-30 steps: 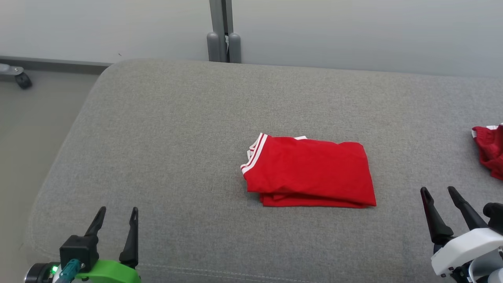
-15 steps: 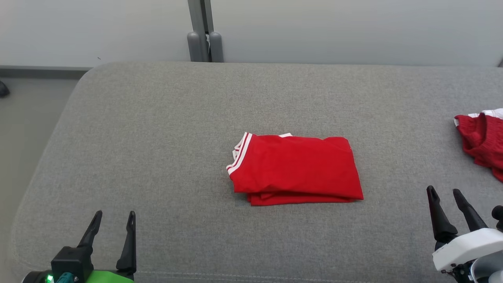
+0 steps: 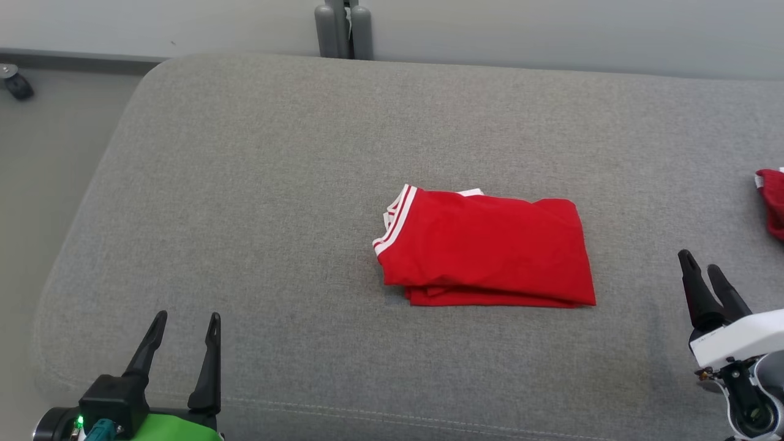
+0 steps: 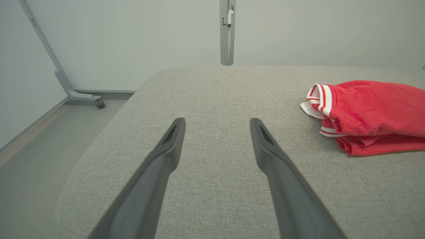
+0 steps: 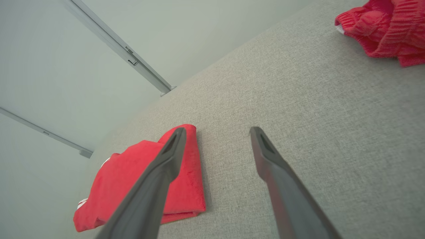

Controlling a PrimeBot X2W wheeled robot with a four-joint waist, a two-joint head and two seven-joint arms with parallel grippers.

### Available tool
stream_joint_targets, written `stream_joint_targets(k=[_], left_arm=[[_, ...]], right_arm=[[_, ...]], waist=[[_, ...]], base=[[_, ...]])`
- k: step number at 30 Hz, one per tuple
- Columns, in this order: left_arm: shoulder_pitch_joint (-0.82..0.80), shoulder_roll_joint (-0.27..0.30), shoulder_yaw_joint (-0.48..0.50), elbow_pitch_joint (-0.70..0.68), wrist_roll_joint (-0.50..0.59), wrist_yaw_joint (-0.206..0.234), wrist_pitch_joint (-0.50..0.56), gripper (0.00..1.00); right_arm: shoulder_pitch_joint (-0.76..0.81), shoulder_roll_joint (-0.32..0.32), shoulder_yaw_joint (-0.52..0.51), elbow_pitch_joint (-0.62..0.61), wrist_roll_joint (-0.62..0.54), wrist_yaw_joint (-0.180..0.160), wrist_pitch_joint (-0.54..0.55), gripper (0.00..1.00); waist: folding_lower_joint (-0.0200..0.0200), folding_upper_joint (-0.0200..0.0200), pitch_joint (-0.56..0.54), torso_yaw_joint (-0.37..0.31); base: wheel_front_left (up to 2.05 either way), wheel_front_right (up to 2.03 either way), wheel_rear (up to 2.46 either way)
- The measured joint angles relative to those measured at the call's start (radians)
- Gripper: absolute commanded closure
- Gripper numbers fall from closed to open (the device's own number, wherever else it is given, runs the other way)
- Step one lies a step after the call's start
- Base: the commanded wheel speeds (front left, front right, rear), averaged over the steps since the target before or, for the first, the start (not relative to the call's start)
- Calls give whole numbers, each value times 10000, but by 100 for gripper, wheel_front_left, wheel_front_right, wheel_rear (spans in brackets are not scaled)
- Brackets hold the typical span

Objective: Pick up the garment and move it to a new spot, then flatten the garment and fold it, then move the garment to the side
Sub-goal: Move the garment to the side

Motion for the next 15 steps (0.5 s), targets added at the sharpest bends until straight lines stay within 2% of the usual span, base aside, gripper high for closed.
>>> stream_joint_targets(k=[9, 15], left_arm=[[-29, -25, -10, -424, 272, 15, 259, 0], [-174, -111, -107, -489, 290, 15, 307, 0]], right_arm=[[-1481, -614, 364, 788, 58, 167, 1361, 0], [-2173, -711, 738, 1369, 46, 343, 1956, 0]], waist=[[0, 0, 662, 647], [0, 0, 1057, 1113]], base=[[0, 0, 0], [0, 0, 0]])
